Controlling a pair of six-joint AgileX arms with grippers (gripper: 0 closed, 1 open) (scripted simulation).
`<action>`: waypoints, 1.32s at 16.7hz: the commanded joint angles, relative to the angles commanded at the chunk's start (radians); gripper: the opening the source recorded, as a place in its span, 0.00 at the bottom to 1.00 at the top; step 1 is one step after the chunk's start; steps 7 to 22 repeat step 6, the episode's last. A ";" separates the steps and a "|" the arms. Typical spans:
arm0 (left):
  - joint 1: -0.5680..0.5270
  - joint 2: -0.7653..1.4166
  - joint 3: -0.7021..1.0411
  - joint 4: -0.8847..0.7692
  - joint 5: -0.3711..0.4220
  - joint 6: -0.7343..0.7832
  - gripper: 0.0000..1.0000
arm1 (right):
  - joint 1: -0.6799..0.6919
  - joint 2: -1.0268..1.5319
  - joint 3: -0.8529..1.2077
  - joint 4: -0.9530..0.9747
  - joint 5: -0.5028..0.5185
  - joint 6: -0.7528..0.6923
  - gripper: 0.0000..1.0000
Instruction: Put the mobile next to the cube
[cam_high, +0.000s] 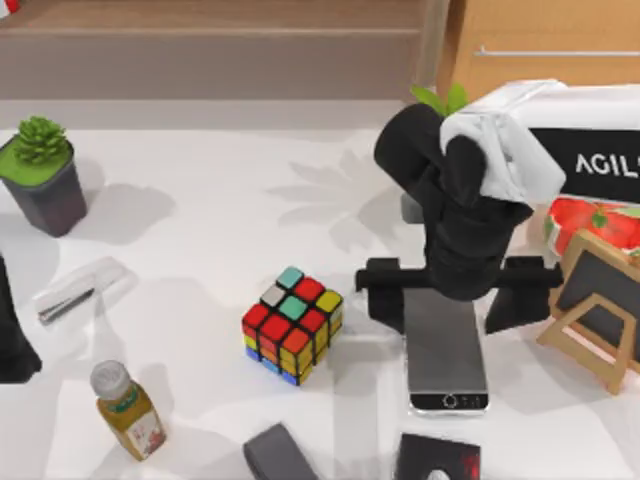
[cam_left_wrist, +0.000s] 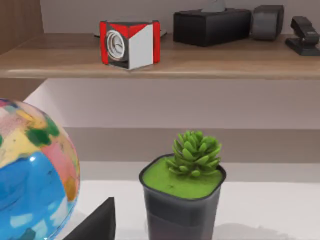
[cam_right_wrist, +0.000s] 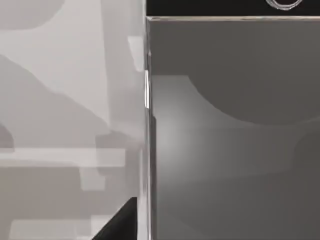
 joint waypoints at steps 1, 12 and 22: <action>0.000 0.000 0.000 0.000 0.000 0.000 1.00 | 0.000 0.000 0.000 0.000 0.000 0.000 1.00; 0.000 0.000 0.000 0.000 0.000 0.000 1.00 | 0.000 0.000 0.000 0.000 0.000 0.000 1.00; 0.000 0.000 0.000 0.000 0.000 0.000 1.00 | 0.000 0.000 0.000 0.000 0.000 0.000 1.00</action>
